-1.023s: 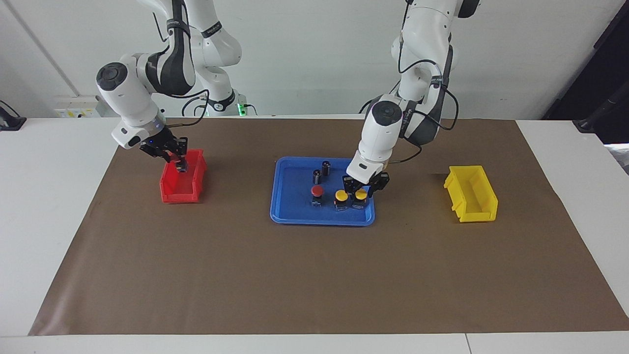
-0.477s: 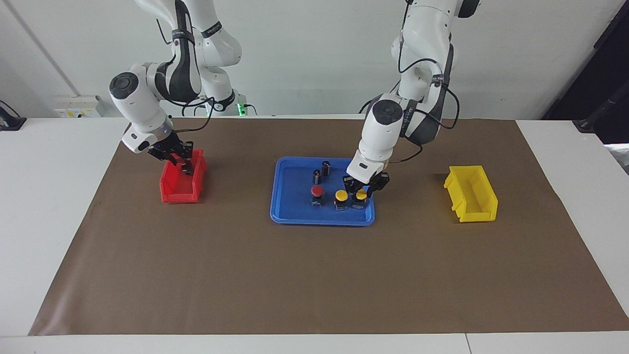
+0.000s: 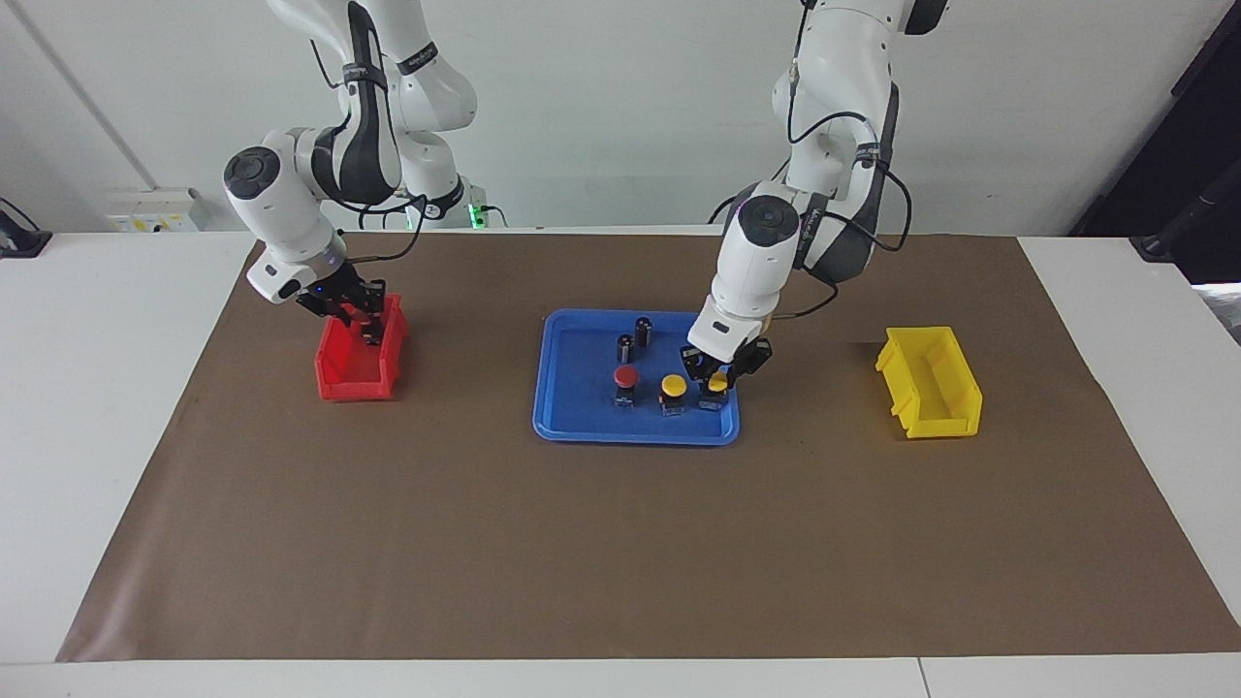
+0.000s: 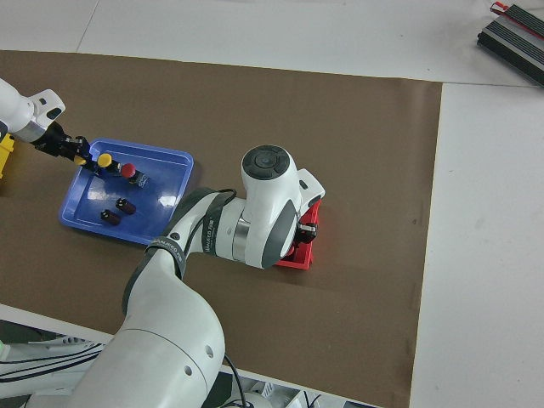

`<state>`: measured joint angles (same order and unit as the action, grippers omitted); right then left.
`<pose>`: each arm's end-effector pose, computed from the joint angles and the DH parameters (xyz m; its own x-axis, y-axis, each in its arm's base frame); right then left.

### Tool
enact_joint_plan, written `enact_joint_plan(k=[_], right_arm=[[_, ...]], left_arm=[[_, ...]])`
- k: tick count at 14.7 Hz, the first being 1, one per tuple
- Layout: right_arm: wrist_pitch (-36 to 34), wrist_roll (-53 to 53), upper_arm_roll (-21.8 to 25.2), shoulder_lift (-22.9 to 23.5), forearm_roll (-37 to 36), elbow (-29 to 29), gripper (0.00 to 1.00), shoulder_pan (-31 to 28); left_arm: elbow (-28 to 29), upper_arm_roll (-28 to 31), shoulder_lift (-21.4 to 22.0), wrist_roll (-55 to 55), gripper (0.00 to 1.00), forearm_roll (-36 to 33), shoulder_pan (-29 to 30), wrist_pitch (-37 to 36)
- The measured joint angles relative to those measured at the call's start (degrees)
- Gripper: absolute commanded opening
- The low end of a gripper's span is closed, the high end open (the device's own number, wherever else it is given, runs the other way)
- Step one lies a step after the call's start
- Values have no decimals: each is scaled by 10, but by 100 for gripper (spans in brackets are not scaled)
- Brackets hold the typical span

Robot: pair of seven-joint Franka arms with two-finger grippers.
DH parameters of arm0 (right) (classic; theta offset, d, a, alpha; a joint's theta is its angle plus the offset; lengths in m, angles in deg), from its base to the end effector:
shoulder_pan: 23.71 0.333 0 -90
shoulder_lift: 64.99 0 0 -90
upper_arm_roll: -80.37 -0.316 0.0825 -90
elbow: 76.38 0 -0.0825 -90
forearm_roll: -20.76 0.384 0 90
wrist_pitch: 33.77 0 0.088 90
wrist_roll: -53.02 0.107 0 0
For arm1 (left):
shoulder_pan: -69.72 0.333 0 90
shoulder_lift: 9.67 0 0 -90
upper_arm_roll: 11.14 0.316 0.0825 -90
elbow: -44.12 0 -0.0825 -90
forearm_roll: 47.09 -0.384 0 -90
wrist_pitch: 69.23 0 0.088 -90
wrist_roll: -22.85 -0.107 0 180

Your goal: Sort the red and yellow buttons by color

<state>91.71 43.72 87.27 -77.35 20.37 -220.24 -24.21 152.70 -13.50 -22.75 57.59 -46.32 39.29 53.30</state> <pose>0.4280 -0.0551 0.3504 0.9939 0.0432 -0.1015 0.0396 -0.9985 -0.0375 0.5145 -0.3308 0.3853 0.9991 0.0423 0.0007 0.0423 -0.9988 0.0258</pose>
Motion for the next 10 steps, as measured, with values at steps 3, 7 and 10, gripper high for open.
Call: enact_joint_plan(k=[3, 7, 10], right_arm=[[-1, -1, 0, 0, 0, 3, 62, 0], [-65, -2, -4, 1, 0, 65, 62, 1], [-122, 3, -6, 8, 1, 148, 65, 28]], left_arm=[[-57, 6, 36, -6, 1, 0, 9, -112], [-53, 14, 97, -166, 1, -1, 121, -201], [-37, 20, 109, -332, 1, -1, 253, -197]])
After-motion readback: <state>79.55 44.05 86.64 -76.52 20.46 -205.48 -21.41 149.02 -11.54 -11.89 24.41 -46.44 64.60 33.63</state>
